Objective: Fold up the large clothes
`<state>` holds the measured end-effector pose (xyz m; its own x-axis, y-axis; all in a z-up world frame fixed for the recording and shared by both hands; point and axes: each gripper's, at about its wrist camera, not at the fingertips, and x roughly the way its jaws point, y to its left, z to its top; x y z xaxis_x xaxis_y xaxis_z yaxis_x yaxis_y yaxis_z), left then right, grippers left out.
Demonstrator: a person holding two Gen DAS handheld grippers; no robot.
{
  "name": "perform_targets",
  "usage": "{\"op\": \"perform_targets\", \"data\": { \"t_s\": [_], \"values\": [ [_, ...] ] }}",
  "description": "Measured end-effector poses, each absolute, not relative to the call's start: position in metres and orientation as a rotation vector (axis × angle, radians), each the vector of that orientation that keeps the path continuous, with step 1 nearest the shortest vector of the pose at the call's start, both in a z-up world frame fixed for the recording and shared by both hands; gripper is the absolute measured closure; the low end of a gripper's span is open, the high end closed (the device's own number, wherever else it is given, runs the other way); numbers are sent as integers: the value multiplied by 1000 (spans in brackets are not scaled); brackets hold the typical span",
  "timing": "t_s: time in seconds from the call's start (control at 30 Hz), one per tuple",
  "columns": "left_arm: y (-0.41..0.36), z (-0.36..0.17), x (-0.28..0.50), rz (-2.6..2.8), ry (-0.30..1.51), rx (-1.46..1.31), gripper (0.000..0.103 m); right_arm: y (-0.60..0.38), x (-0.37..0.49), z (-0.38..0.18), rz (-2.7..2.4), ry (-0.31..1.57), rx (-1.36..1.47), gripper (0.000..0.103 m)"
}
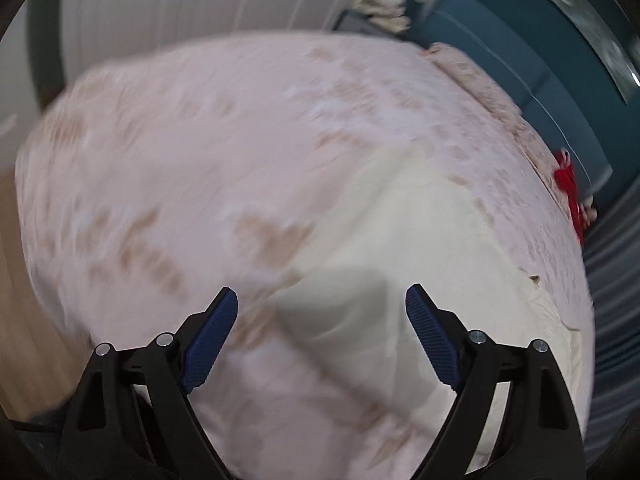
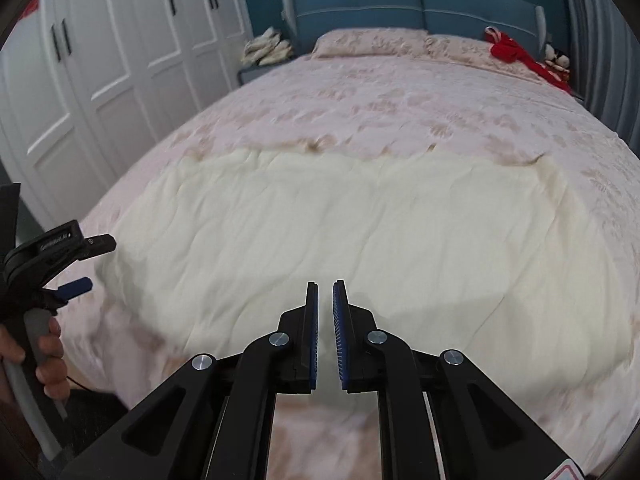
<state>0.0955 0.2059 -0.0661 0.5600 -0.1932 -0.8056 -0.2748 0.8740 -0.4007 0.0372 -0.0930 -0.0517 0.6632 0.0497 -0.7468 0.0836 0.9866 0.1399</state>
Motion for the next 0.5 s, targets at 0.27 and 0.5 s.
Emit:
{"op": "perform_targets", "data": {
  "t_s": [0.27, 0.5],
  "values": [
    [187, -87, 101, -52, 1003, -561, 19, -74, 40, -95, -45, 879, 110, 92],
    [162, -75, 112, -132, 1020, -599, 65, -75, 44, -103, -49, 867, 106, 94]
  ]
}}
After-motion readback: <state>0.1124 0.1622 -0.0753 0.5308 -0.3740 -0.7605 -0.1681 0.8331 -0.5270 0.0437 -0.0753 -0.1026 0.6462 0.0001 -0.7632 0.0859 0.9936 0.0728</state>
